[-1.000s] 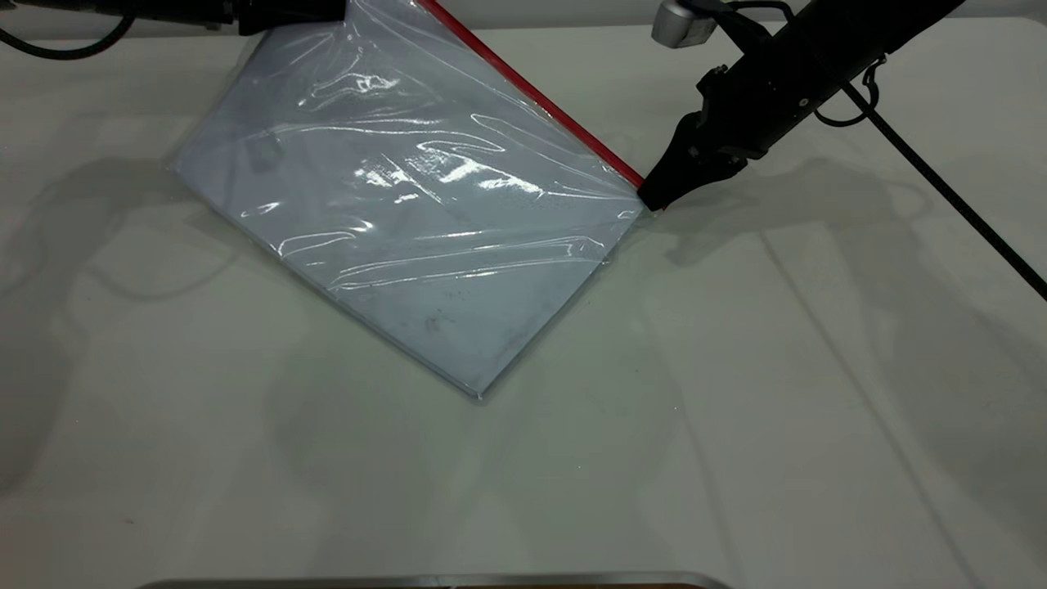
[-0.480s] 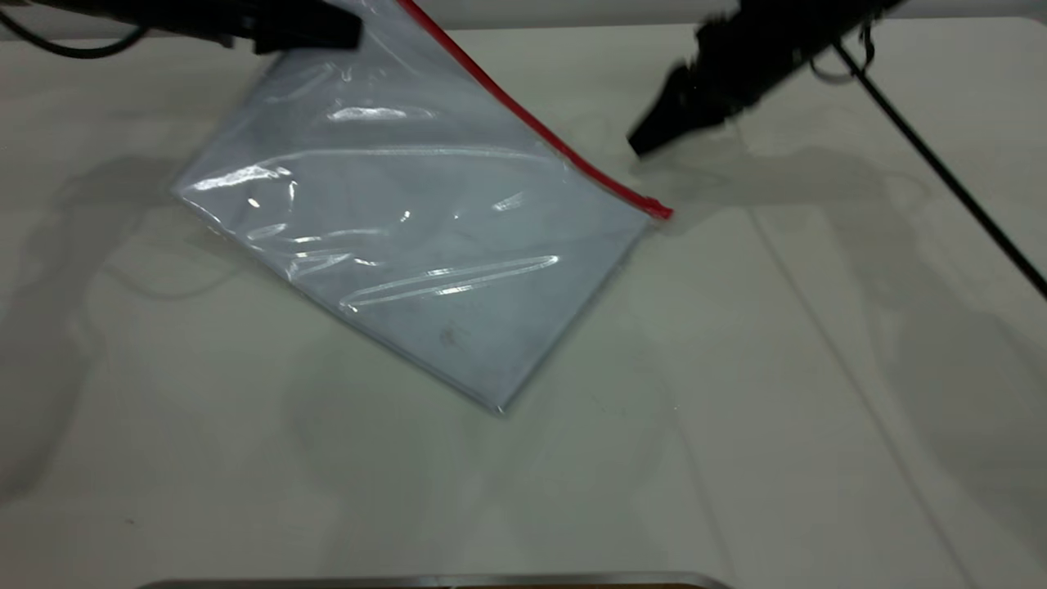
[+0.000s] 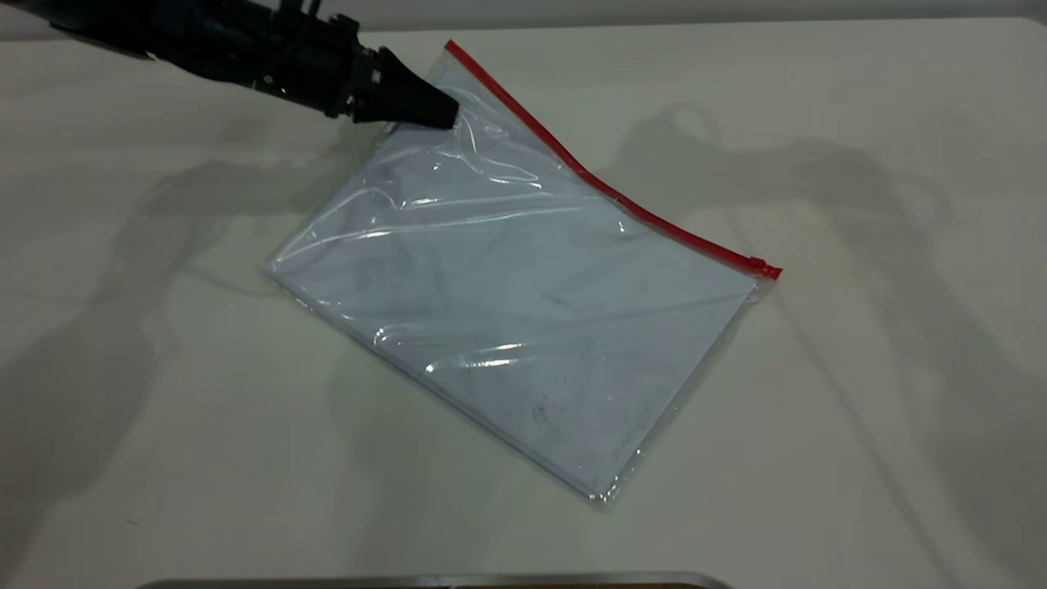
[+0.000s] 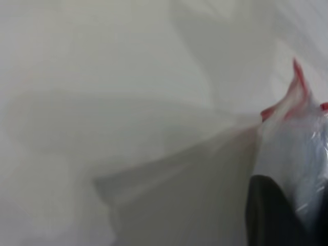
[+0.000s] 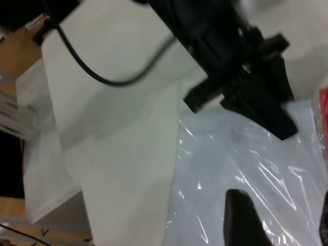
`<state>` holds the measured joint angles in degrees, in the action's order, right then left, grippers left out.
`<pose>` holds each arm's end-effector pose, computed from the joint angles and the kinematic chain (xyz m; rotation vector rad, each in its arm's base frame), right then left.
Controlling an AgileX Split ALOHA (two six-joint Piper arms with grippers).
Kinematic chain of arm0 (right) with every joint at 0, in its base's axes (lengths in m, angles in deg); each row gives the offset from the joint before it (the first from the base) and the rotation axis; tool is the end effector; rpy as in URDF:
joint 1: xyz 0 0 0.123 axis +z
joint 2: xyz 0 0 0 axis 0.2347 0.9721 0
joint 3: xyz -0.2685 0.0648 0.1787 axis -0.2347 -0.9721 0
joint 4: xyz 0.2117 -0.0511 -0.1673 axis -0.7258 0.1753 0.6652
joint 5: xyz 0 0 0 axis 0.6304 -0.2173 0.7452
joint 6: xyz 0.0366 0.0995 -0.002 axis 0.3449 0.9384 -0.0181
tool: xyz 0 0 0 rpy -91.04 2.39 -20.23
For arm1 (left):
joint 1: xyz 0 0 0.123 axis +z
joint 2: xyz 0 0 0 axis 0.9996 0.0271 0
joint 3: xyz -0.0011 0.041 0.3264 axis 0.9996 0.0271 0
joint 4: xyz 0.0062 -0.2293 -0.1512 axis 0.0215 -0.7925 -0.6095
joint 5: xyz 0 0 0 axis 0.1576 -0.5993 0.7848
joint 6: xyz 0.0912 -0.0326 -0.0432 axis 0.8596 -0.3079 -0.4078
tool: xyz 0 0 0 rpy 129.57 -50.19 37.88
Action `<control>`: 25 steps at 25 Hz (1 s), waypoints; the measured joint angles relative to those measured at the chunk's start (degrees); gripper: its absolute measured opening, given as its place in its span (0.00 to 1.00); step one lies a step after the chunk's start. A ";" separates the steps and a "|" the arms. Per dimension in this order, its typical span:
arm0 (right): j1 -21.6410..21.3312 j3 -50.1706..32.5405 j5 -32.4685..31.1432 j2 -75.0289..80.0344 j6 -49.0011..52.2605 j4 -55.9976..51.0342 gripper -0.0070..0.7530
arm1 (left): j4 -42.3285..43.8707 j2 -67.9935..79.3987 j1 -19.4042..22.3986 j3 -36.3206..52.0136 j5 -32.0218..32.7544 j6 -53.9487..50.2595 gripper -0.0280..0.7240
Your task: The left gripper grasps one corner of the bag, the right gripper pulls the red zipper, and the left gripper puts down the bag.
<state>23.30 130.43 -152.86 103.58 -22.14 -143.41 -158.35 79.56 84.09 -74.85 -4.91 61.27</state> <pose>0.5106 0.1715 0.2368 -1.0652 2.1839 1.0530 0.5539 -0.1263 -0.0035 0.7883 2.2025 -1.0406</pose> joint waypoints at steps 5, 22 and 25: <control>0.00 0.00 -0.83 -11.92 12.39 7.84 0.48 | 0.18 -5.29 3.44 0.00 6.03 -10.00 0.61; 1.67 -24.43 -2.29 -60.08 39.80 36.30 0.47 | 41.58 -46.34 9.26 0.00 12.51 -48.80 0.66; 1.67 -36.18 -2.29 -67.62 42.45 38.88 0.47 | 48.48 -52.39 9.20 0.82 12.56 -58.10 0.66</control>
<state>24.97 94.25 -155.15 35.96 20.30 -104.53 -109.87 27.16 93.29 -74.03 7.65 3.17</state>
